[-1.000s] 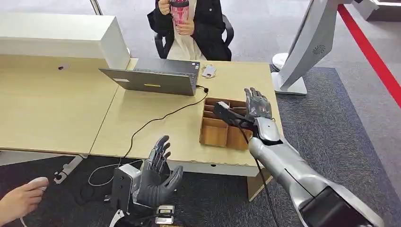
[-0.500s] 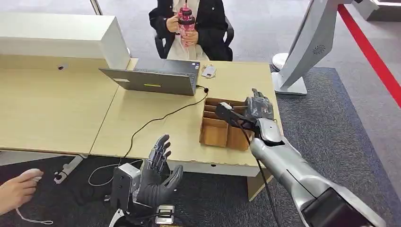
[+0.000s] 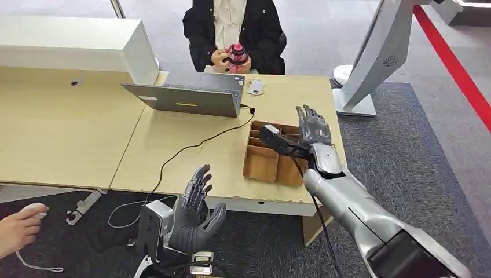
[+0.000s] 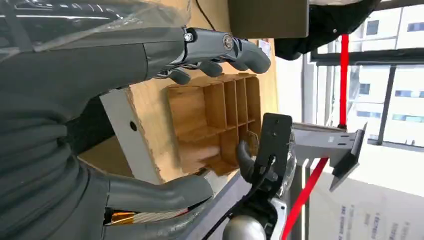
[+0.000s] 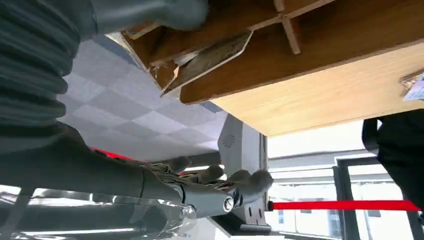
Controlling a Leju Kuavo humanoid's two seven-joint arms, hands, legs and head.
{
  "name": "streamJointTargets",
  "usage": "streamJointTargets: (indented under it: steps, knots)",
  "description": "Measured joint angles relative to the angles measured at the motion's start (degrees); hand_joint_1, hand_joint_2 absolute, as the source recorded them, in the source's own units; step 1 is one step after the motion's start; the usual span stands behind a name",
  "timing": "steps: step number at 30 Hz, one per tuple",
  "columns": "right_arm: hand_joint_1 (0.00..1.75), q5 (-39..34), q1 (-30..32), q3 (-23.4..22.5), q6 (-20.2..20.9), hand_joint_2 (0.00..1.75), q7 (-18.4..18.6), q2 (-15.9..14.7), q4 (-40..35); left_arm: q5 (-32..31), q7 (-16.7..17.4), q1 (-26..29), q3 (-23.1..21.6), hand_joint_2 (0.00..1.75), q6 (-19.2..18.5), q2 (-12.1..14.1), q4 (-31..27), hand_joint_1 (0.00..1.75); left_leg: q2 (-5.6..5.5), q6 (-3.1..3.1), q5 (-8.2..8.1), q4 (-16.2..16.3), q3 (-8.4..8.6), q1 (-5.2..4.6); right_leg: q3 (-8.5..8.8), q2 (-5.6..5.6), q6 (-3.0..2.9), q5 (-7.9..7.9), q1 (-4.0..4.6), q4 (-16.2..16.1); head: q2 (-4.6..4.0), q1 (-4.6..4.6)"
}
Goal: Pass the card to the sensor for recognition and then transmit it.
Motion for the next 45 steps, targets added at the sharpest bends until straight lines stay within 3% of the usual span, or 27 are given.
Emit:
streamJointTargets:
  steps: [13,14,15,23,45]
  knots:
    - [0.00,0.50,-0.05,0.00,0.02,1.75,-0.81,1.20,-0.07,0.00,-0.37,-0.19,-0.24,1.75,1.03,0.00,0.00,0.00,0.00,0.00,0.00,0.00,0.00,0.00,0.00,0.00,0.00,0.00,0.00,0.00,0.00,0.02]
    - [0.37,0.50,-0.05,0.00,0.04,1.75,-0.85,1.22,-0.07,0.00,-0.44,-0.21,-0.26,1.75,1.03,0.00,0.00,0.00,0.00,0.00,0.00,0.00,0.00,0.00,0.00,0.00,0.00,0.00,0.00,0.00,0.00,0.00]
    - [1.75,0.50,-0.05,-0.02,0.11,1.75,-0.87,1.25,-0.06,0.00,-0.50,-0.22,-0.28,1.75,1.12,0.00,0.00,0.00,0.00,0.00,0.00,0.00,0.00,0.00,0.00,0.00,0.00,0.00,0.00,0.00,0.02,0.02]
    - [1.75,-0.33,-0.10,-0.04,1.75,1.75,-0.87,1.25,0.18,0.02,-0.68,-0.21,-0.28,1.75,1.18,0.00,0.00,0.00,0.00,0.00,0.00,0.00,0.00,0.00,0.00,0.00,0.00,0.00,0.00,0.00,0.00,0.02]
    - [1.75,-1.38,-0.09,-0.61,0.46,1.75,-2.34,0.24,0.11,-0.61,-0.46,-0.46,-0.41,1.75,0.92,0.00,0.02,0.00,0.00,0.00,0.00,0.00,0.00,0.00,-0.01,0.00,0.00,0.00,0.00,0.00,0.00,0.02]
